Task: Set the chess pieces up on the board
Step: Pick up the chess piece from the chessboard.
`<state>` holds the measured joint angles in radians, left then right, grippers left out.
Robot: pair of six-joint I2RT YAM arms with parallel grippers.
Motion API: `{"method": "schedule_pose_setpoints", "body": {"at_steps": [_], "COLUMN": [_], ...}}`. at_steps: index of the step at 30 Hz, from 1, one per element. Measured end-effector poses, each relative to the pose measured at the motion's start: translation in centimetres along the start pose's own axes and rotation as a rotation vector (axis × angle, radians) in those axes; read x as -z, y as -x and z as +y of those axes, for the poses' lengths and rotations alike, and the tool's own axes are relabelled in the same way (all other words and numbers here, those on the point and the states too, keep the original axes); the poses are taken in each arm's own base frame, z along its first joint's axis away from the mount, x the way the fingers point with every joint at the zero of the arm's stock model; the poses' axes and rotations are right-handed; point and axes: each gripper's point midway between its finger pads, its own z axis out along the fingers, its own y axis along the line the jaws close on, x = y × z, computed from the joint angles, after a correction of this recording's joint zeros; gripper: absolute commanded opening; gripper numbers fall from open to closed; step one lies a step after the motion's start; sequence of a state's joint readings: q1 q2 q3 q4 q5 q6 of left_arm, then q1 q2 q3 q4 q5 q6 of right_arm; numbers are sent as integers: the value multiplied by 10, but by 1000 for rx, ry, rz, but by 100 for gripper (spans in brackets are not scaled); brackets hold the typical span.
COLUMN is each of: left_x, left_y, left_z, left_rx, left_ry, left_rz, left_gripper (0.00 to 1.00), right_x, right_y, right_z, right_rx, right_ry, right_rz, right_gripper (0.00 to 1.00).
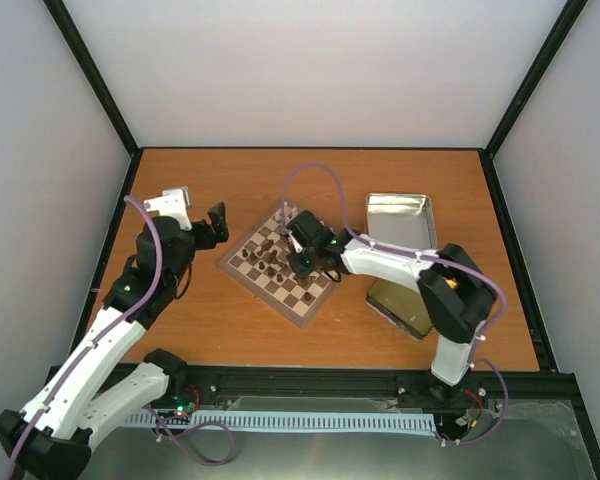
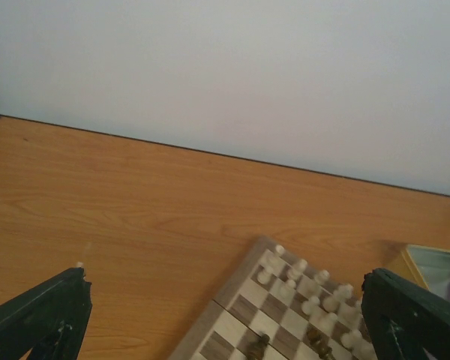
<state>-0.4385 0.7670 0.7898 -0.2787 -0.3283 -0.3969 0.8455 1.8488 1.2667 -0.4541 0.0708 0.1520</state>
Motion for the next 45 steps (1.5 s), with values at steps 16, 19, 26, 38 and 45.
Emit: {"method": "schedule_pose_setpoints", "body": {"at_steps": [16, 19, 26, 38, 45], "left_x": [-21, -18, -4, -1, -3], "left_y": [-34, -51, -68, -75, -74], "left_z": [-140, -154, -169, -172, -172], "left_rx": [104, 142, 188, 193, 200], "left_ry": [-657, -747, -875, -913, -913], "left_rz": [469, 575, 708, 749, 744], "left_gripper": [80, 71, 48, 27, 1], "right_x": [136, 153, 164, 165, 163], "right_y": [17, 24, 31, 29, 28], "right_z": [12, 15, 21, 26, 26], "right_rx": [151, 178, 206, 223, 222], "right_ry": [147, 162, 187, 215, 219], "right_rz": [-579, -649, -699, -697, -689], "right_gripper": [7, 7, 7, 7, 7]}}
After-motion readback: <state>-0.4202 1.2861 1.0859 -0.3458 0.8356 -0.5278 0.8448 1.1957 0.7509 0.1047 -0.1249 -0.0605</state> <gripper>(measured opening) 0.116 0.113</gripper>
